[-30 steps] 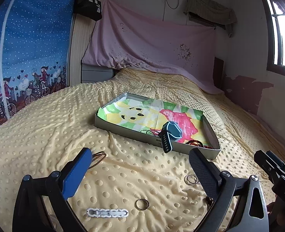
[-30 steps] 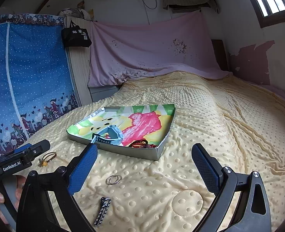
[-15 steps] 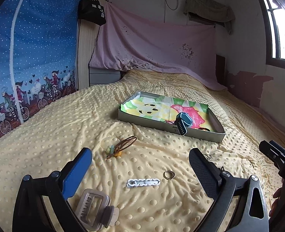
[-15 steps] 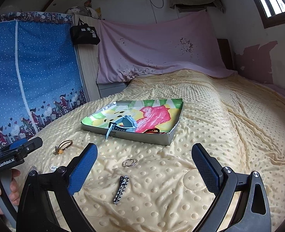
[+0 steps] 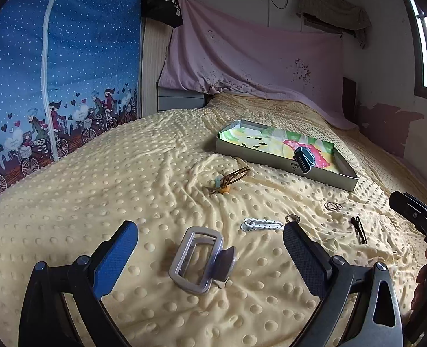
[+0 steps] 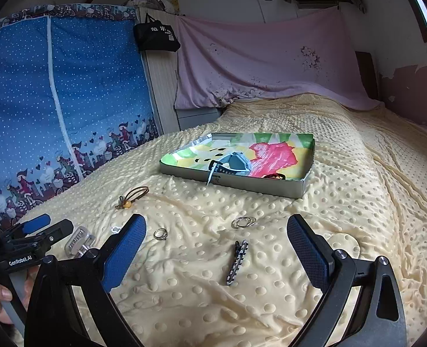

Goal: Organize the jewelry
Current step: 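Grasp the grey plastic buckle frame with the left gripper while the right gripper grasps the silver hair clip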

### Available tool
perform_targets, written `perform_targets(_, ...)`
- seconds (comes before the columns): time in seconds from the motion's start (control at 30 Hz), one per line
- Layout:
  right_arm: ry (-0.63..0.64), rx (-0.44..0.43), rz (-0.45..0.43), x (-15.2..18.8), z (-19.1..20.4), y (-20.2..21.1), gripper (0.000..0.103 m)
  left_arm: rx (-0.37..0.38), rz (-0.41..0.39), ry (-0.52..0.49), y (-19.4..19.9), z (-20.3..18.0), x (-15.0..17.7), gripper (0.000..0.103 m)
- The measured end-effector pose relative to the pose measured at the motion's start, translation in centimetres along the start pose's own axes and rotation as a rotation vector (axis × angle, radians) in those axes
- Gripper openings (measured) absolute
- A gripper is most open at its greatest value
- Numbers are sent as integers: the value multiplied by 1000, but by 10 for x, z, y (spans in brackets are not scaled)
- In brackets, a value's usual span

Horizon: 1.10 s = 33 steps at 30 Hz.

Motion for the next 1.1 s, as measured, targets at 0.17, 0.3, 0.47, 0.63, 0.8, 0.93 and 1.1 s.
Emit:
perform_targets(0.17, 47, -77, 60, 1, 18, -23, 96, -21, 14, 12, 0, 11, 6, 101)
perform_targets(0.3, 69, -123, 106, 3, 27, -42, 96, -44, 31, 12, -2, 17, 10, 101)
perform_targets(0.47, 98, -161, 162, 8, 37, -64, 96, -70, 65, 25, -7, 25, 16, 101)
perform_targets(0.63, 111, -196, 189, 13, 46, -76, 96, -70, 80, 55, -9, 32, 21, 101)
perform_targets(0.8, 138, -237, 226, 16, 55, -89, 80, -35, 88, 54, -12, 30, 25, 101)
perform_targets(0.93, 168, -299, 265, 19, 65, -101, 67, 6, 96, 50, -15, 27, 27, 93)
perform_targets(1.1, 206, -356, 316, 23, 76, -119, 55, 71, 117, 60, -22, 25, 29, 77)
Point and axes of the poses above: each gripper's, at about its wrist camera, not at the fingertips, and y roughly against the way its jaws point, z to its left, x to its underside, the point moved 4 cm from there along -y, roughly the way its jaws point, and after that the axes turned 9 degrees about -x, right-handed, at the moved point
